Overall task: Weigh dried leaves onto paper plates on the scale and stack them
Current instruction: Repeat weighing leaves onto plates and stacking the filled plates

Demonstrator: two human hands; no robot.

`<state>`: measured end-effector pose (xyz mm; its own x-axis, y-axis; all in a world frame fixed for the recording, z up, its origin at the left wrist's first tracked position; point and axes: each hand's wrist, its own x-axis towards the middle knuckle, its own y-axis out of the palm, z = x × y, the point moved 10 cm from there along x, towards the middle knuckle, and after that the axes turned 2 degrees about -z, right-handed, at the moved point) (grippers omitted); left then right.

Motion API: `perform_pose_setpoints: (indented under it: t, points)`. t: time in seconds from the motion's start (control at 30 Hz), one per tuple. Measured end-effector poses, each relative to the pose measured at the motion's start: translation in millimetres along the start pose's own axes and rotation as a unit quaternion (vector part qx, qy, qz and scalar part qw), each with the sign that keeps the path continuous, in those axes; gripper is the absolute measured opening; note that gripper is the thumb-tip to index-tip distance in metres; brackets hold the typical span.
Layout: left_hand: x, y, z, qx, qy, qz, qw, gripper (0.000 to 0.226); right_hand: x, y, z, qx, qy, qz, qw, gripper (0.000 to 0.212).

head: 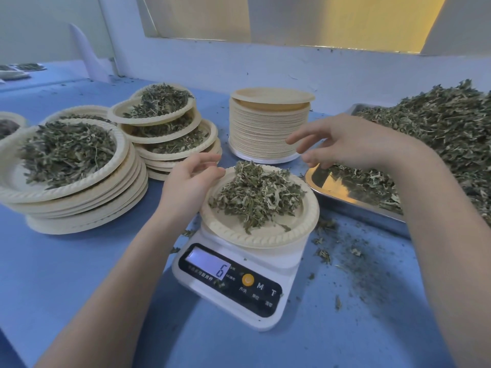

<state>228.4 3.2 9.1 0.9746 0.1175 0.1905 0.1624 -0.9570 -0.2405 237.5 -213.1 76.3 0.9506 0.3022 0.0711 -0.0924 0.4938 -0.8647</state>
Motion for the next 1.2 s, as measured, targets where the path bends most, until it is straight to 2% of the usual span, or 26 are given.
perform_pose_setpoints:
  t: [0.2,0.43,0.53,0.67,1.07,1.2]
  points:
    - [-0.2,0.1,0.3,-0.008,-0.005,-0.001,1.000,0.043,0.8,2.2,-4.4,-0.026,0.014,0.012,1.000,0.029]
    - [2.0,-0.8,5.3,-0.011,-0.009,-0.006,1.000,0.028,-1.3,12.5,-0.8,-0.027,0.012,0.061,0.998,0.038]
    - [1.4,-0.5,4.9,-0.013,-0.012,-0.004,1.000,0.034,-1.4,11.6,-0.5,-0.024,0.010,0.057,0.998,0.039]
    - [3.2,-0.9,6.1,-0.011,-0.011,-0.010,1.000,0.025,-2.1,12.0,-1.7,-0.027,0.011,0.062,0.998,0.037]
    - [3.7,0.7,5.9,-0.014,-0.011,-0.005,1.000,0.024,3.8,18.3,-11.8,-0.019,0.026,0.080,0.996,0.038]
    - [3.9,0.9,5.9,-0.015,-0.009,-0.005,1.000,0.023,4.1,14.4,-14.0,-0.051,0.022,0.060,0.997,0.032]
